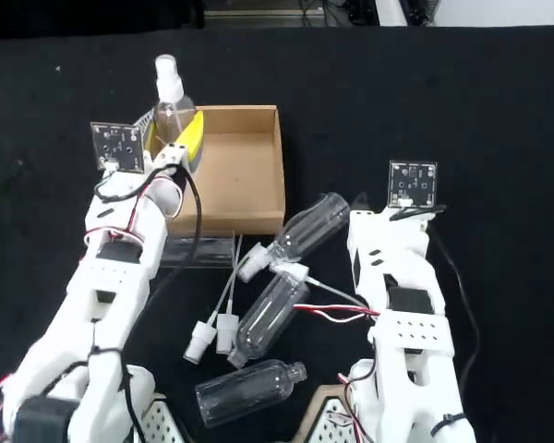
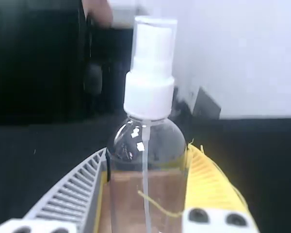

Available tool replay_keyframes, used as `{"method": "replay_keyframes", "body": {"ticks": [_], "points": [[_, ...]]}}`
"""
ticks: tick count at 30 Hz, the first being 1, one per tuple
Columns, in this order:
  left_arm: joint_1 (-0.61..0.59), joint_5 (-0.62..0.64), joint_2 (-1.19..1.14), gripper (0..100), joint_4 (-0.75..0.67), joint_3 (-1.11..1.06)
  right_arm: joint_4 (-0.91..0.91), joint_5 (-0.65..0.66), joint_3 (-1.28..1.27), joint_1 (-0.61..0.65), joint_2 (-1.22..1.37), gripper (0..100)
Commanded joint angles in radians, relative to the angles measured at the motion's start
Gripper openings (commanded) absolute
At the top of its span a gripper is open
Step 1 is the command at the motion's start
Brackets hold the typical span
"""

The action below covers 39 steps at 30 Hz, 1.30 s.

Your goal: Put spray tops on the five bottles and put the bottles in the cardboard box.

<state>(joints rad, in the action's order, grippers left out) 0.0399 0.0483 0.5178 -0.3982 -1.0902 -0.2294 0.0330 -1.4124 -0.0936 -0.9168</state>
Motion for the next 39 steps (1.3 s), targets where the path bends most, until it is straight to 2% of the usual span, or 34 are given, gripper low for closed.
{"method": "replay_keyframes", "body": {"ticks": [1, 9, 13, 17, 32, 39], "points": [[-0.010, 0.008, -0.137, 3, -0.258, 0.016, 0.028, -0.002, 0.004, -0.015, -0.010, 20.4], [-0.015, 0.008, -0.384, 3, -0.496, 0.025, 0.029, -0.002, 0.004, -0.017, -0.010, 20.4], [-0.059, 0.009, -0.465, 3, -0.585, 0.041, 0.029, -0.002, 0.004, -0.017, -0.010, 20.4], [-0.097, 0.009, -0.552, 3, -0.605, 0.102, 0.031, -0.002, 0.004, -0.017, -0.010, 20.4], [-0.091, 0.014, -0.789, 3, -0.609, 0.271, 0.032, -0.002, 0.004, -0.018, -0.012, 20.4], [-0.093, 0.008, -0.901, 3, -0.767, 0.297, 0.034, -0.002, 0.004, -0.018, -0.012, 20.4]]}}
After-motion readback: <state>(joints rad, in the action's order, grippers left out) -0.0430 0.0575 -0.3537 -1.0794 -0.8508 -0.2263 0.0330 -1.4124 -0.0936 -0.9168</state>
